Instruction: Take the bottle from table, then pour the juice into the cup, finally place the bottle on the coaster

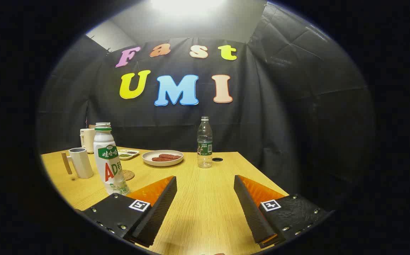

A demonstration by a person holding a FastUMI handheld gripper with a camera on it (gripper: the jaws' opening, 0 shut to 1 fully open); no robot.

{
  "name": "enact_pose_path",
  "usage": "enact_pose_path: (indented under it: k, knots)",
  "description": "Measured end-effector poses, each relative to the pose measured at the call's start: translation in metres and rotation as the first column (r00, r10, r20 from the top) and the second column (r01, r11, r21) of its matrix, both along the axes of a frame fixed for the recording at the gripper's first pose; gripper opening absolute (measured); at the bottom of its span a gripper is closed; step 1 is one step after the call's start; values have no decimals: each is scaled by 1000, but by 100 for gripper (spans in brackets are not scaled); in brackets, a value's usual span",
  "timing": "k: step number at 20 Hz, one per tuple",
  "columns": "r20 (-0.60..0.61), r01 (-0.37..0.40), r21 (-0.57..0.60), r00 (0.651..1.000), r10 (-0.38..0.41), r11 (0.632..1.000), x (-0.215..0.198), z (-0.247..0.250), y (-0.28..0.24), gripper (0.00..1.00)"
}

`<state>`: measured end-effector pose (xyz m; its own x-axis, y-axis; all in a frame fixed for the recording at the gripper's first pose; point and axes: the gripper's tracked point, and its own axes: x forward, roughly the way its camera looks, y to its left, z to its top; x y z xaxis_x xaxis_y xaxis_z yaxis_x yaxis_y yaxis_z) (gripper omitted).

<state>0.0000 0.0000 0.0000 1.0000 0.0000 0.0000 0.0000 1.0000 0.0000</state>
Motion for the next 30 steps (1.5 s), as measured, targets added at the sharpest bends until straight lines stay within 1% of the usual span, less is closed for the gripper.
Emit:
enact_pose_path:
  k: [5, 10, 13, 14, 16, 18, 22, 24, 30]
  knots:
    - [13, 4, 3, 1000, -4, 1000, 28, 3, 0, 98]
    - [54, 27, -17, 998, -26, 999, 57, 15, -3, 98]
    - [69, -8, 35, 998, 5, 999, 63, 32, 8, 98]
    - [82, -5, 30, 997, 3, 1000, 63, 40, 8, 98]
    - [104, -9, 3, 995, 8, 1000, 59, 56, 14, 98]
    - [96, -14, -15, 995, 15, 1000, 49, 66, 24, 98]
    - [95, -29, 27, 995, 26, 999, 24, 85, 44, 98]
    - [103, -20, 18, 995, 18, 1000, 14, 92, 47, 98]
    - [102, -39, 16, 994, 37, 999, -17, 92, 70, 98]
